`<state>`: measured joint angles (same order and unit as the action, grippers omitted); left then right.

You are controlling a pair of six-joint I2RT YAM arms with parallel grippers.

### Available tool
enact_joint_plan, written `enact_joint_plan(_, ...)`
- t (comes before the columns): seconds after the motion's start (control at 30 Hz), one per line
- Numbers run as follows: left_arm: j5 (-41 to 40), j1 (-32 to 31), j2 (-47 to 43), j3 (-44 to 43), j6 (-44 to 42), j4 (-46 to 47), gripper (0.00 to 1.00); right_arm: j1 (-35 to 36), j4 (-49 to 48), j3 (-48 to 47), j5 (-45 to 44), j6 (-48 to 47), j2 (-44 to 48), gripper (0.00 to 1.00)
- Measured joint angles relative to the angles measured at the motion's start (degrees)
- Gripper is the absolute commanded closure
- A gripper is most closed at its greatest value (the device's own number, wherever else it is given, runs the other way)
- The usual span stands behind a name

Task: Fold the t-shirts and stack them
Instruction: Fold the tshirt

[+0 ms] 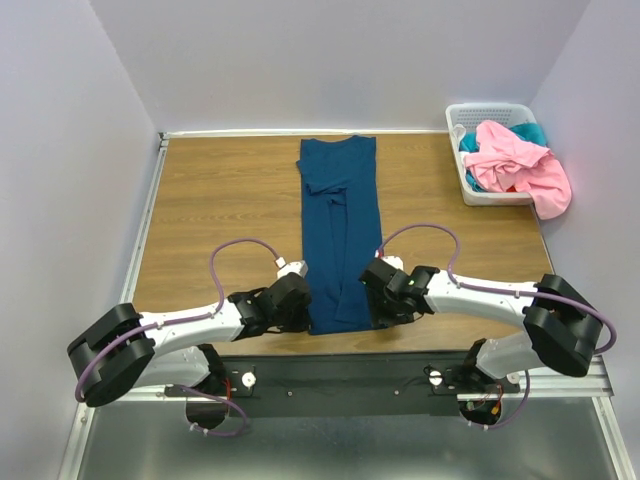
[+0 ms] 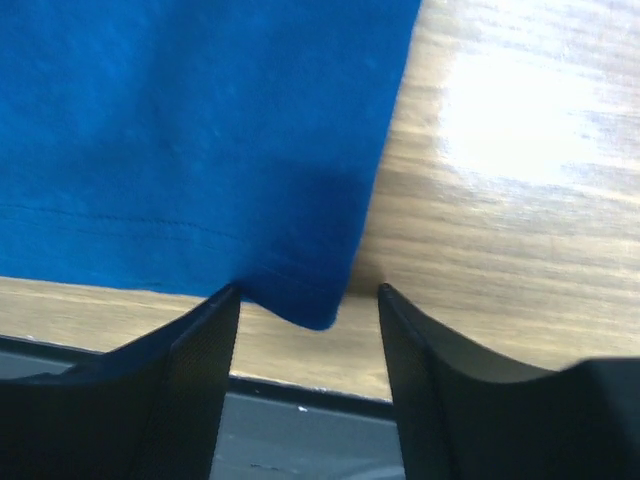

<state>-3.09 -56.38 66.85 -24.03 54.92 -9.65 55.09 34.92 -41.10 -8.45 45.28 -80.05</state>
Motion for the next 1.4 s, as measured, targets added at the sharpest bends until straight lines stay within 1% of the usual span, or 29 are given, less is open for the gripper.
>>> enact_joint_plan(0.1, 0.00, 0.00, -0.22, 0.15, 0.02, 0.02, 1.00, 0.37, 1.46, 0.00, -0.42, 1.40, 0.00, 0.55)
enact_joint_plan(0.13, 0.02, 0.00, -0.35, 0.26, 0.04, 0.02, 1.00, 0.46, 1.88, 0.02, -0.59, 1.86, 0.00, 0.63)
enact_joint_plan(0.3, 0.02, 0.00, -1.75, 1.18, 0.09, 0.00, 1.00, 0.57, 3.26, 0.02, -1.36, 4.09, -0.02, 0.81)
enact_joint_plan(0.37, 0.02, 0.00, -2.58, 1.68, 0.24, -0.02, 1.00, 0.59, 3.69, 0.04, -1.53, 4.61, 0.00, 0.94)
enact_joint_plan(0.4, 0.02, 0.00, -2.93, 1.92, 0.35, -0.04, 1.00, 0.59, 3.78, 0.13, -1.62, 5.01, 0.07, 0.99)
enact_joint_plan(0.67, 0.11, 0.00, -5.27, 3.10, 1.05, -0.35, 1.00, 0.63, 3.85, 1.62, -2.21, 5.95, 2.47, 0.99)
enact_joint_plan(0.93, 1.55, -0.02, -10.71, 5.18, 2.05, -0.37, 1.00, 0.72, 3.58, 6.38, -1.18, 7.21, 9.22, 0.99)
enact_joint_plan(1.2, 2.08, -0.02, -15.26, 6.05, 2.38, -1.22, 1.00, 0.72, -1.68, 8.48, 2.71, 5.60, 14.05, 0.99)
enact_joint_plan(1.27, 1.62, -0.02, -15.58, 5.64, 2.34, -1.22, 1.00, 0.72, -2.58, 8.37, 2.12, 5.25, 14.64, 0.99)
enact_joint_plan(1.4, -2.38, 0.00, -13.94, 1.97, 2.25, -2.34, 1.00, 0.72, -3.67, 5.53, -3.21, 4.50, 14.67, 0.99)
